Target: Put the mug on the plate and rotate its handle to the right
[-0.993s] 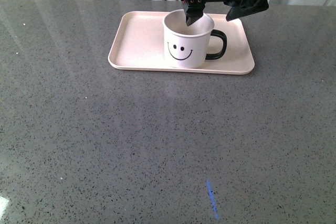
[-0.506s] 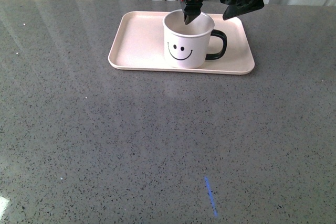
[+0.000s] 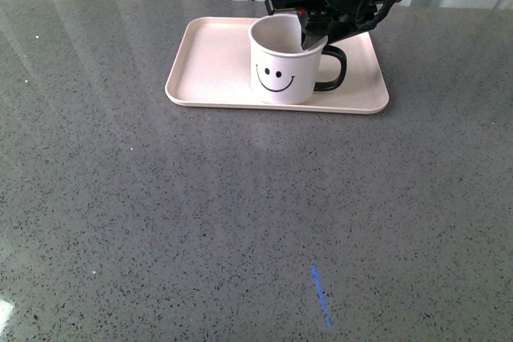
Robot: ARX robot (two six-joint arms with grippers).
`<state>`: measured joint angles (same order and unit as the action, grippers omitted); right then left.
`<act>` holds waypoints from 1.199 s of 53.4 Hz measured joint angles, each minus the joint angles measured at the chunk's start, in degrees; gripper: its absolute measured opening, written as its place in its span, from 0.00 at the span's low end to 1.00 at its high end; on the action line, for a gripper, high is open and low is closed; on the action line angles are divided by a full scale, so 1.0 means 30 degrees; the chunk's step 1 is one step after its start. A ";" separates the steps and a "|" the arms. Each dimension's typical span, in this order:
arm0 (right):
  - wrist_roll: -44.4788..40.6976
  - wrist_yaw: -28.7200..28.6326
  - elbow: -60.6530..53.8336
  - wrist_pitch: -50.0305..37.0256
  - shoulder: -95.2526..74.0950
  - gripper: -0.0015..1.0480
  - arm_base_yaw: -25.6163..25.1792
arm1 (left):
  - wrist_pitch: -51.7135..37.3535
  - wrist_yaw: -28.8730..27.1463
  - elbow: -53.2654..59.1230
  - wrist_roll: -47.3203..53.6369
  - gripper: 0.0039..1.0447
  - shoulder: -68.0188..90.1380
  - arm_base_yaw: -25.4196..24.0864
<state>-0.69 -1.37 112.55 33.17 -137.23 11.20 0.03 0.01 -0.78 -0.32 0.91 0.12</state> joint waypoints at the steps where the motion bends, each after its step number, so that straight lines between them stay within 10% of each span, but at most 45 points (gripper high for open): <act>1: 0.0022 0.0000 0.0000 0.0007 0.0000 0.15 0.0000 | 0.0000 0.0000 0.0000 0.0000 0.91 0.0000 0.0000; 6: 0.0219 -0.0036 0.0146 0.0197 0.0000 0.02 0.0000 | 0.0000 0.0000 0.0000 0.0000 0.91 0.0000 0.0000; 64: -0.4459 -0.1639 0.2426 0.1865 0.0240 0.02 -0.1501 | 0.0000 0.0000 0.0000 0.0000 0.91 0.0000 0.0000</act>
<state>-14.06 -6.28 119.83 38.76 -136.51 6.70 0.03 0.01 -0.78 -0.32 0.91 0.12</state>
